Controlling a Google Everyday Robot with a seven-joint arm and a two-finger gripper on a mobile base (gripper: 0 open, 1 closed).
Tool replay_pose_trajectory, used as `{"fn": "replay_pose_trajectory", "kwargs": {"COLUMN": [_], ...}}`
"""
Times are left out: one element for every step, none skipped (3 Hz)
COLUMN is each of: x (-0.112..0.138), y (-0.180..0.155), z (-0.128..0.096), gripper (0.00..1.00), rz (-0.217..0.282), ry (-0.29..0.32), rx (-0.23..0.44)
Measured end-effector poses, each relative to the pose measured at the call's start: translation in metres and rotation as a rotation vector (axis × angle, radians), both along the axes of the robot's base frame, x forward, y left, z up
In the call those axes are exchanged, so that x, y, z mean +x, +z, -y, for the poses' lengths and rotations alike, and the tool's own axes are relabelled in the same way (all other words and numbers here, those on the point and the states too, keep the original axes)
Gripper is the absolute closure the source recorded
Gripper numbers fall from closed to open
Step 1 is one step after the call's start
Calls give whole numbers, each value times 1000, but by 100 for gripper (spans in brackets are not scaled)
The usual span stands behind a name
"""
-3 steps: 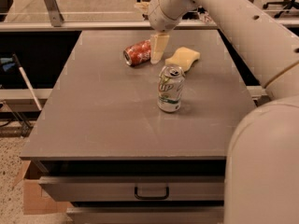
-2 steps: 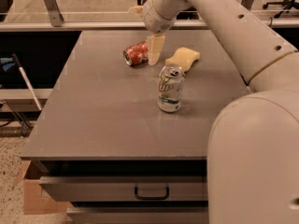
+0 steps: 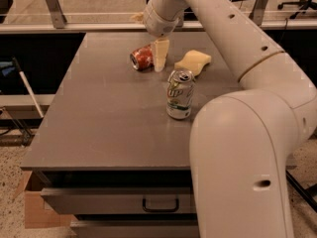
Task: Place coke can upright
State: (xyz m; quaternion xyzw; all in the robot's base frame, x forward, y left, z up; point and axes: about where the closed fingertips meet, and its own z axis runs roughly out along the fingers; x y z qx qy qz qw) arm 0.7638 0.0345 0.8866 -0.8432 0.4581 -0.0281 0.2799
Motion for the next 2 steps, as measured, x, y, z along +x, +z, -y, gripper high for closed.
{"fn": "replay_pose_trajectory", "kwargs": {"x": [2, 0], "y": [-8, -20], "z": [0, 1], "gripper": [24, 54], "rz": [-29, -82], "ry": [-2, 21], "rx": [-29, -59]}}
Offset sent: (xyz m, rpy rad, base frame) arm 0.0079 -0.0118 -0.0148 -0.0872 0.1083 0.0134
